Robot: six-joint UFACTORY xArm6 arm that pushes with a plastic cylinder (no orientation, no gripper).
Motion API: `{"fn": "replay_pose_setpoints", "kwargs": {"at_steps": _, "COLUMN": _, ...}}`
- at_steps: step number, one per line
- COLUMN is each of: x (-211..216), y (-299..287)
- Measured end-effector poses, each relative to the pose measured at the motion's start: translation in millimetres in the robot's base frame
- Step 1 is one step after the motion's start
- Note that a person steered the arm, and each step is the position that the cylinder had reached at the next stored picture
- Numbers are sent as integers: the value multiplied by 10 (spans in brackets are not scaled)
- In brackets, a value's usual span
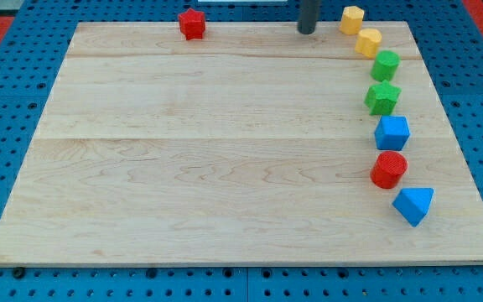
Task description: Nudge the red star a bit right
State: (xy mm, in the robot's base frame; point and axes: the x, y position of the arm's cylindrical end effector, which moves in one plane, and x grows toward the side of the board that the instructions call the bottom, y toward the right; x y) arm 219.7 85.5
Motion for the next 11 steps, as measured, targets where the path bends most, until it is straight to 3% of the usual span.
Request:
{"fn": "replay_pose_setpoints", "kwargs": {"at_steps": 1, "x": 613, "y": -621}}
{"fn": "replay_pose_setpoints", "kwargs": {"at_steps": 2, "x": 922, "y": -1184}}
{"fn": "replay_pose_setpoints", "kwargs": {"at_steps": 3, "x": 796, "y": -1684}}
{"fn": "replay_pose_setpoints", "kwargs": {"at_steps": 7, "x": 814, "y": -1925}}
{"fn": "replay_pose_setpoints", "kwargs": {"at_steps": 9, "x": 399, "y": -2076}}
{"fn": "replay_pose_setpoints", "kwargs": {"at_steps": 10, "x": 279, "y": -2714}}
{"fn": "replay_pose_setpoints", "kwargs": {"at_steps": 11, "x": -266, "y": -2714}}
